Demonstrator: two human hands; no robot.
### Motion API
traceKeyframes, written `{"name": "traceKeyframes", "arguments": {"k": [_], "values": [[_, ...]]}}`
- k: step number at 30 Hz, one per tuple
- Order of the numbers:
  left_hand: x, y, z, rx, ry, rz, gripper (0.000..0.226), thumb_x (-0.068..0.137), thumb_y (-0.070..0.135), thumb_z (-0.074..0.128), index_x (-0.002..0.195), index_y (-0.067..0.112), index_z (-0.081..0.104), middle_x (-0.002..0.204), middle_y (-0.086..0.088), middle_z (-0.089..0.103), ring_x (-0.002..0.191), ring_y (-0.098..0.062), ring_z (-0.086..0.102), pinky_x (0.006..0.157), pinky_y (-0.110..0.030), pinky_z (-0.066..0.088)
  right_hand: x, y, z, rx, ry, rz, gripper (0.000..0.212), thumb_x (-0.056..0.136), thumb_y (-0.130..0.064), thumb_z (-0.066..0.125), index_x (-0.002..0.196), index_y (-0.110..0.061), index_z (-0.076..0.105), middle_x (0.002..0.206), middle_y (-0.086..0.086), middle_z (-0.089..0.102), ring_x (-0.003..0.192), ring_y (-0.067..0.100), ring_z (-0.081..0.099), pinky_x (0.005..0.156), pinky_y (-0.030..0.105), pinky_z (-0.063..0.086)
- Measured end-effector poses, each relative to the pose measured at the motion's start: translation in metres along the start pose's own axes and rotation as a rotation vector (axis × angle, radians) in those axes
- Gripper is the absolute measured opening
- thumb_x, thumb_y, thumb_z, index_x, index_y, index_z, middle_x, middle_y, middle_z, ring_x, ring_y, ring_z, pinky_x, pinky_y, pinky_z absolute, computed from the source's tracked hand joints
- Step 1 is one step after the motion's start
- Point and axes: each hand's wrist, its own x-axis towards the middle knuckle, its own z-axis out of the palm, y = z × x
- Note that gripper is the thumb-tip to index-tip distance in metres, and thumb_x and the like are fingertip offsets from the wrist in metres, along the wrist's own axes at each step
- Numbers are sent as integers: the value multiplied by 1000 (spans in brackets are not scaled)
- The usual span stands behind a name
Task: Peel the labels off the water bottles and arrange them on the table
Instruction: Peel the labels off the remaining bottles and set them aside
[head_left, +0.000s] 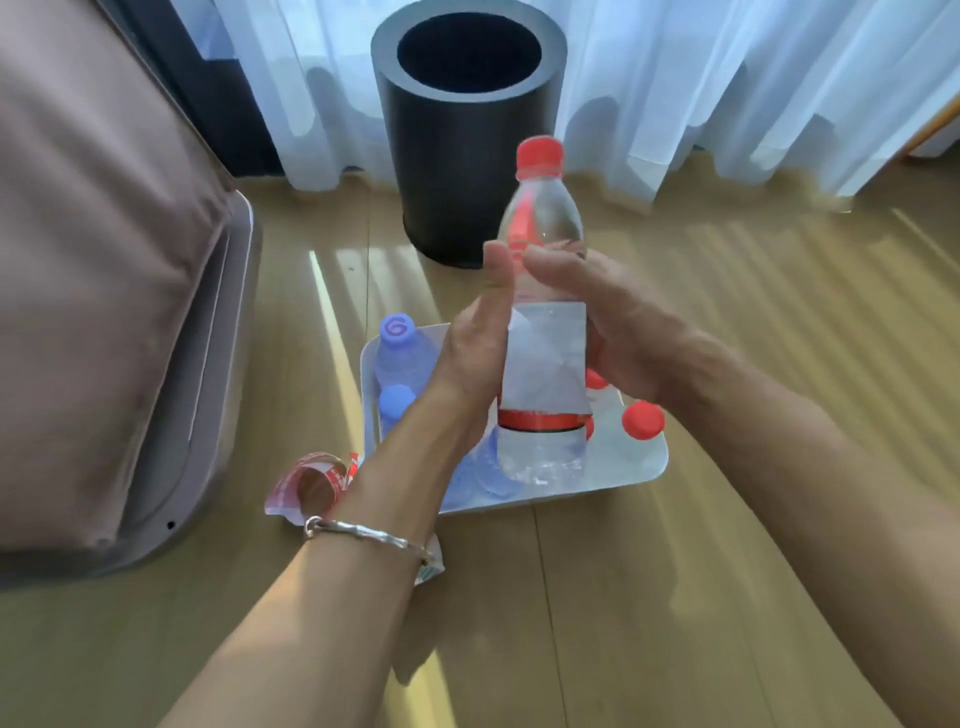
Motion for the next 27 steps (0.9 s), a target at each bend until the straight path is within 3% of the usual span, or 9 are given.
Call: {"name": "traceKeyframes", "arguments": {"k": [3,5,7,10,14,17,21,25,27], "values": [[-6,0,-7,30,297,71,76,95,71,17,126,17,61,115,-7,72,106,-23,69,95,-44,54,20,-5,10,54,141,-29,56,73,-37,80,114,-7,57,111,28,66,97,40,69,88,54,57],[-10,3,-16,146,452,141,78,90,75,19,121,14,57,107,-7,72,97,-21,70,87,-42,58,30,-8,22,122,238,-26,81,60,-46,83,125,-10,52,113,20,66,98,36,70,84,51,59],[-20,6,-18,273,451,182,75,82,76,26,119,18,55,101,-4,71,92,-18,71,81,-40,61,39,-10,31,173,292,-18,98,54,-52,84,134,-12,43,118,15,64,97,30,71,82,48,60],[-31,8,-5,482,506,160,61,81,73,50,108,19,55,94,3,68,87,-12,67,77,-35,58,49,-9,32,185,386,-8,86,65,-52,82,130,-14,40,115,11,61,95,25,69,82,46,60],[-33,5,8,654,651,180,36,89,54,61,102,22,52,94,5,63,83,-12,59,64,-22,46,45,-11,38,150,406,60,102,46,-66,77,128,-17,42,110,9,61,94,26,67,82,46,58],[-33,2,10,764,683,248,28,99,47,48,103,20,53,95,0,65,87,-20,61,71,-32,50,39,-11,36,144,386,82,81,69,-56,78,125,-15,36,108,8,59,96,26,66,87,48,56],[-31,-2,10,1029,606,310,30,104,37,37,90,12,45,80,-5,57,77,-31,52,64,-34,26,39,-7,24,31,384,15,72,76,-46,78,127,-20,36,107,4,58,97,22,64,86,44,56],[-29,2,8,1063,474,339,27,105,30,36,99,7,48,84,-18,62,75,-33,57,60,-39,39,37,-8,9,-69,422,-59,54,81,-42,74,121,-21,44,101,0,62,84,14,66,62,27,52],[-28,6,4,813,486,313,25,105,26,37,100,5,49,90,-19,63,77,-30,61,60,-38,49,37,-7,1,-31,440,-43,47,77,-41,75,112,-20,51,98,3,66,83,19,70,65,34,58]]}}
